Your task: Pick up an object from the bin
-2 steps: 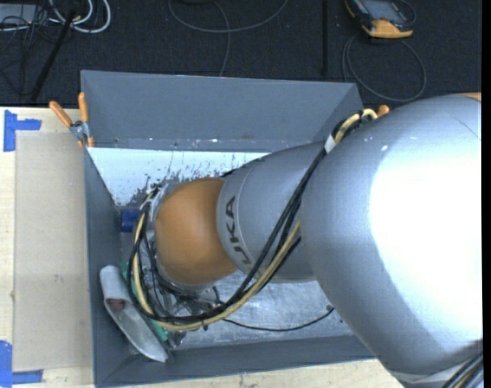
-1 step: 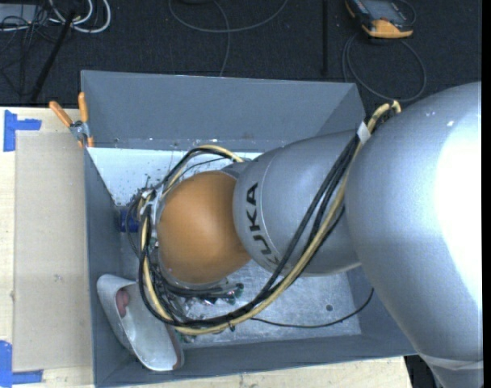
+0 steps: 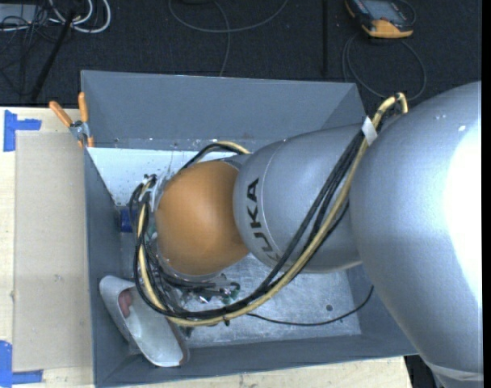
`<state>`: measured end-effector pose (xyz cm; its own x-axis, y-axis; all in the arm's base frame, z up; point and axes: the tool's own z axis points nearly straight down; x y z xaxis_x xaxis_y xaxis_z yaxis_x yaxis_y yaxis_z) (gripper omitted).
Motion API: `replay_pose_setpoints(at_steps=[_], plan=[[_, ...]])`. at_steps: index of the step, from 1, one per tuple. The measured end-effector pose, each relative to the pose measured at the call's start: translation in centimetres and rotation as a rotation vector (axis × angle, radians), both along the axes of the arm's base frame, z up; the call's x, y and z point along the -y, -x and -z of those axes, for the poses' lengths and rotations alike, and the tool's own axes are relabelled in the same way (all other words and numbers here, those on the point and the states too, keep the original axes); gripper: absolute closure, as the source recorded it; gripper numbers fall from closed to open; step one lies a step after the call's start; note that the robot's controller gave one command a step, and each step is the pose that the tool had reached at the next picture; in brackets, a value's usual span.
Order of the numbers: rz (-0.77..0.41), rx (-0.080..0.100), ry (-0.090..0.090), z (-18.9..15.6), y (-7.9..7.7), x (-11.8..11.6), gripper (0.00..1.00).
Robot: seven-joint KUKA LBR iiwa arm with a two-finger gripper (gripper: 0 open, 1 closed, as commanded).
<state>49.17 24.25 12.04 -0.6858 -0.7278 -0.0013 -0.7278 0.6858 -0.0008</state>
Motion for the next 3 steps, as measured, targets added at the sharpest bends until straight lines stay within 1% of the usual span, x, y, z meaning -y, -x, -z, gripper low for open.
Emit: replay_pose_setpoints(at_steps=[1, 2, 3], plan=[[0.090, 0.003, 0.003, 3.3, 0.3, 0.5, 0.00], [0.218, 0.000, 0.000, 0.8, -0.1, 0.1, 0.00], [0.773, -0.004, 0.002, -0.5, 0.8, 2.8, 0.00]])
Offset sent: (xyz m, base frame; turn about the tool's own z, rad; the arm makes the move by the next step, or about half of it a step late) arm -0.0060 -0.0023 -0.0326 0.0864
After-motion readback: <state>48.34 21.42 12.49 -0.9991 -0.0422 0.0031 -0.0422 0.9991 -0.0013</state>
